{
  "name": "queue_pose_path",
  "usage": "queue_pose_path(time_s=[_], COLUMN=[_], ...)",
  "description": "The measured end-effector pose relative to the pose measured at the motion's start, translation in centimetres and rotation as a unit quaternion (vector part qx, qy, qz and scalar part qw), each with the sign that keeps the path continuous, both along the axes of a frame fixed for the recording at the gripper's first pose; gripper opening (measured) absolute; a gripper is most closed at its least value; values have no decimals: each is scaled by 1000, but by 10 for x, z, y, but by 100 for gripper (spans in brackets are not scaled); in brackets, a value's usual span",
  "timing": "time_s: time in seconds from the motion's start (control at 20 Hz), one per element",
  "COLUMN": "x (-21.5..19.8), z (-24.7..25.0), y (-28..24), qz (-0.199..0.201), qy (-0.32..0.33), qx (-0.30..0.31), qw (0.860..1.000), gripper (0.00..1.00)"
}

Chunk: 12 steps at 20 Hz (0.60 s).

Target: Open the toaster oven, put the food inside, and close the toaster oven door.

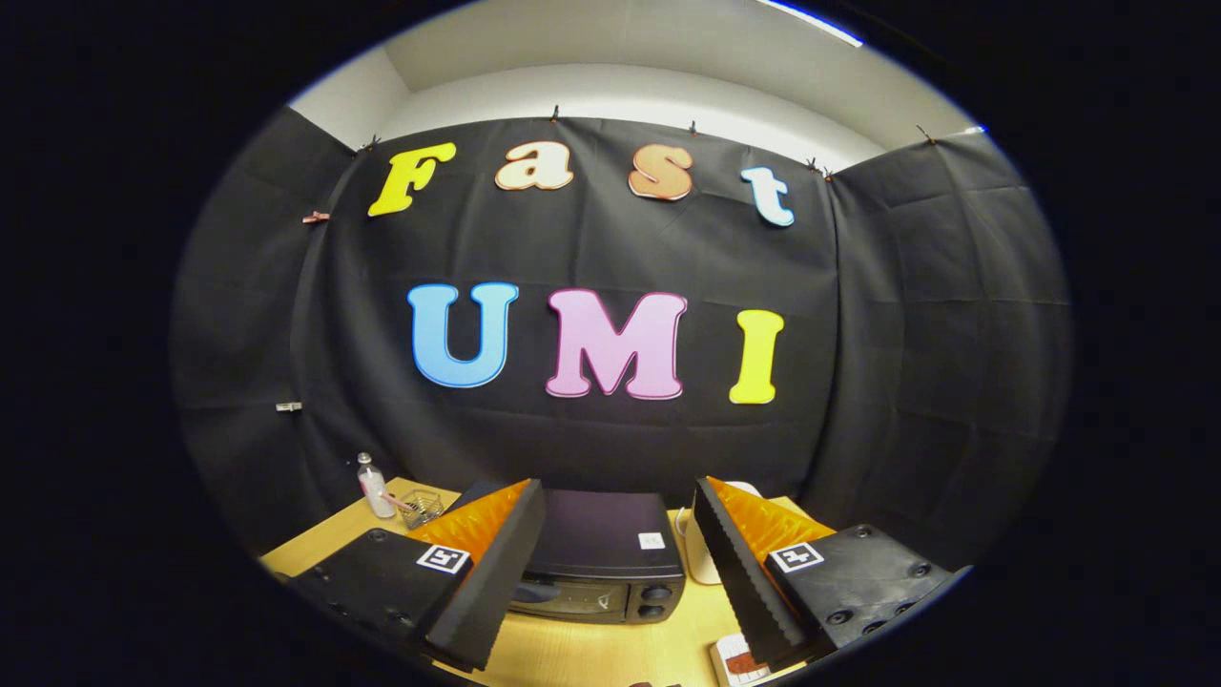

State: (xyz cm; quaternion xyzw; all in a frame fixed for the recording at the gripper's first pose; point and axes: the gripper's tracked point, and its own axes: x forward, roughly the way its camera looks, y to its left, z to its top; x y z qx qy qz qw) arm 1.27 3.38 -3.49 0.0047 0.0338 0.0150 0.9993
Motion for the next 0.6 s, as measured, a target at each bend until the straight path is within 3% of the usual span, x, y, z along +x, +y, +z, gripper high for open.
queue_pose_path(time_s=[0.3, 0.6], x=[25, 49], z=[-67, -135], y=[52, 84], qz=[32, 26], qy=[65, 142], qx=[1, 30], qw=[997, 989], gripper=[98, 98])
